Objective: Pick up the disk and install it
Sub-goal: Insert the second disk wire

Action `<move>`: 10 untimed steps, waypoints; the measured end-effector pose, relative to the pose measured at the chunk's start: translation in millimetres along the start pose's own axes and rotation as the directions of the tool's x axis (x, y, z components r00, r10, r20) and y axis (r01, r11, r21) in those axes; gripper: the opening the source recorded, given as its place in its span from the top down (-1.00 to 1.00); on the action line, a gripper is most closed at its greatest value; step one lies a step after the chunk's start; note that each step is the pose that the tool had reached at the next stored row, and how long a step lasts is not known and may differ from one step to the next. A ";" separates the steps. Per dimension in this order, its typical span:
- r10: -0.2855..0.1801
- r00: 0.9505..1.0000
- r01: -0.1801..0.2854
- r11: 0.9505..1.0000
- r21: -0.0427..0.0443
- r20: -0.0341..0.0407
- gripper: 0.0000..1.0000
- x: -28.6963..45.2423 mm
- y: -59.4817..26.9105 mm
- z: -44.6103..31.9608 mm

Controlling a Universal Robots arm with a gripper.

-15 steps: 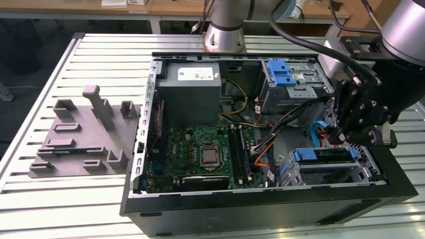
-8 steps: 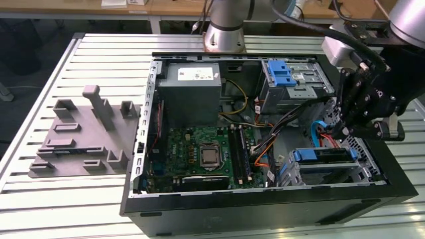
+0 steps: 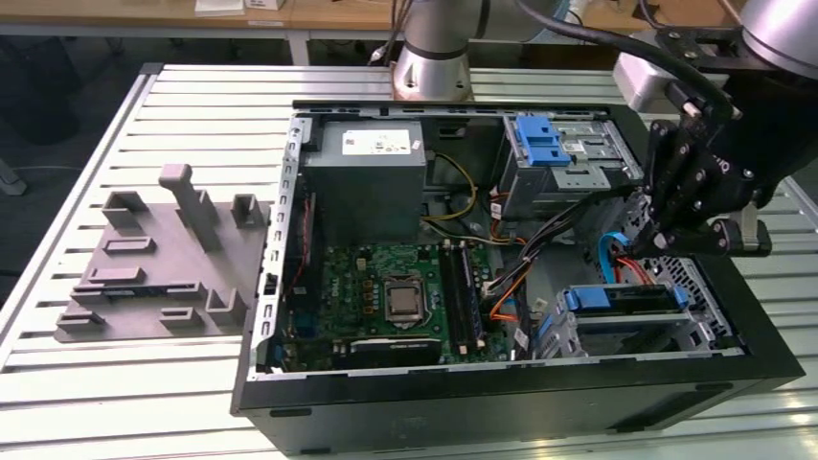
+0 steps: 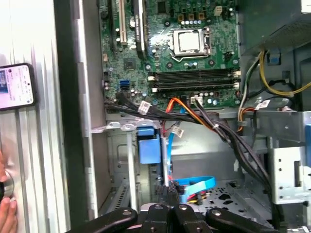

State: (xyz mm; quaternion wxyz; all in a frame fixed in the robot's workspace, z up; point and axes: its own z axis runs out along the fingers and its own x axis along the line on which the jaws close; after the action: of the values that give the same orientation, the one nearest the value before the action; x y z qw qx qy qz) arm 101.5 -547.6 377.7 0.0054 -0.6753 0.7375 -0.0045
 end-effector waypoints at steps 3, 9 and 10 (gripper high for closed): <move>-0.001 1.000 0.001 1.000 0.000 0.000 0.79 -8.3 0.8 -0.2; -0.002 1.000 0.002 1.000 0.000 -0.001 0.79 -13.8 1.4 -6.9; -0.002 1.000 0.002 1.000 0.000 -0.001 0.79 -14.2 1.4 -6.8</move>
State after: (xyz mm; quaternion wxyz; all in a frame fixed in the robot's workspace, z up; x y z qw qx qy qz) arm 101.2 -533.3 384.5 0.0049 -0.6760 0.7369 -0.0050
